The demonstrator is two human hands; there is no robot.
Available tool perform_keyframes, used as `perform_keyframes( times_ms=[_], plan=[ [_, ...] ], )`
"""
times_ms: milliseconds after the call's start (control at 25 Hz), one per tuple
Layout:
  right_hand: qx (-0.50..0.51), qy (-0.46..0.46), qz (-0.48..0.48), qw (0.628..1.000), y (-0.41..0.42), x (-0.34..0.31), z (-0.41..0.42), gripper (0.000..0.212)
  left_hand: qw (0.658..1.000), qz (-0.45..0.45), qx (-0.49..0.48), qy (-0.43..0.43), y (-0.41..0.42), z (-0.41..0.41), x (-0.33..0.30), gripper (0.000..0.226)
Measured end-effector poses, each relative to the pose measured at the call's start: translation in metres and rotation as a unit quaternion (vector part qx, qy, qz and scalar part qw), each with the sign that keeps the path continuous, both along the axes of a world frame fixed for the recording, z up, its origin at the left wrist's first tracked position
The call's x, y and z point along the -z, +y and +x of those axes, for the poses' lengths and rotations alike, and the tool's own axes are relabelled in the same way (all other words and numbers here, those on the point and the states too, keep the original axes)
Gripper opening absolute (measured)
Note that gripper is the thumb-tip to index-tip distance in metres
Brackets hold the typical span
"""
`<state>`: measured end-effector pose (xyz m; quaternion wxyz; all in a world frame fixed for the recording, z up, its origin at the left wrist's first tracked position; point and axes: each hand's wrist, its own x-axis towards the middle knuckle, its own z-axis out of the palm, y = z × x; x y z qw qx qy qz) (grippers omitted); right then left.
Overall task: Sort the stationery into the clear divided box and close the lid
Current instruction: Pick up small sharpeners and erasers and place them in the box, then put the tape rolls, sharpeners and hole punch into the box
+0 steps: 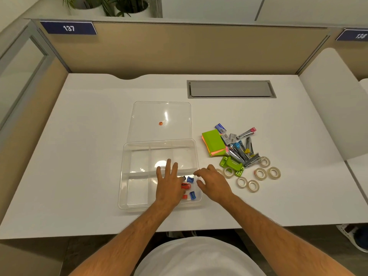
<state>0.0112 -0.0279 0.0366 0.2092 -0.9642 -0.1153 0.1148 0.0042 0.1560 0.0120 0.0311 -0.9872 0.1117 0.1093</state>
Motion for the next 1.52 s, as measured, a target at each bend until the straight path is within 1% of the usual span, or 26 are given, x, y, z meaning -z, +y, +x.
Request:
perform_keyframes(
  times_ms=[80,240,440,600,760,920,1080,1200,1280,1400,1520],
  plan=[
    [0.001,-0.002,0.001,1.000,0.003,-0.001,0.001,0.029,0.999,-0.037,-0.001,-0.008,0.004,-0.001,0.001,0.036],
    [-0.004,-0.018,0.023,1.000,0.008,-0.001,0.002,0.024,0.987,-0.153,0.003,-0.042,0.015,-0.009,0.003,0.038],
    [0.063,-0.050,0.016,0.997,-0.021,0.002,-0.006,0.020,0.964,-0.263,0.002,-0.039,0.009,-0.014,0.000,0.039],
    [0.112,-0.054,0.025,0.992,-0.065,0.003,-0.019,0.014,0.949,-0.313,0.026,-0.037,-0.026,-0.008,-0.016,0.038],
    [0.150,-0.030,-0.018,0.988,-0.113,0.006,-0.027,0.014,0.948,-0.306,0.074,-0.042,-0.072,-0.004,-0.029,0.034],
    [0.148,0.009,-0.046,0.988,-0.160,0.005,-0.035,0.015,0.948,-0.302,0.102,-0.017,-0.122,-0.003,-0.033,0.031],
    [0.160,0.022,-0.033,0.986,-0.201,0.011,-0.042,0.017,0.950,-0.291,0.105,0.037,-0.168,-0.004,-0.019,0.035],
    [0.163,0.023,-0.017,0.986,-0.226,0.019,-0.049,0.026,0.954,-0.273,0.097,0.077,-0.196,-0.002,-0.006,0.036],
    [0.165,0.033,-0.010,0.986,-0.241,0.020,-0.054,0.032,0.960,-0.243,0.101,0.098,-0.210,-0.001,0.002,0.037],
    [0.165,0.043,0.000,0.985,-0.261,0.021,-0.058,0.033,0.965,-0.207,0.120,0.109,-0.225,0.002,0.010,0.043],
    [0.157,0.061,0.009,0.986,-0.272,0.022,-0.058,0.034,0.971,-0.164,0.142,0.103,-0.232,0.006,0.016,0.044]
  ],
)
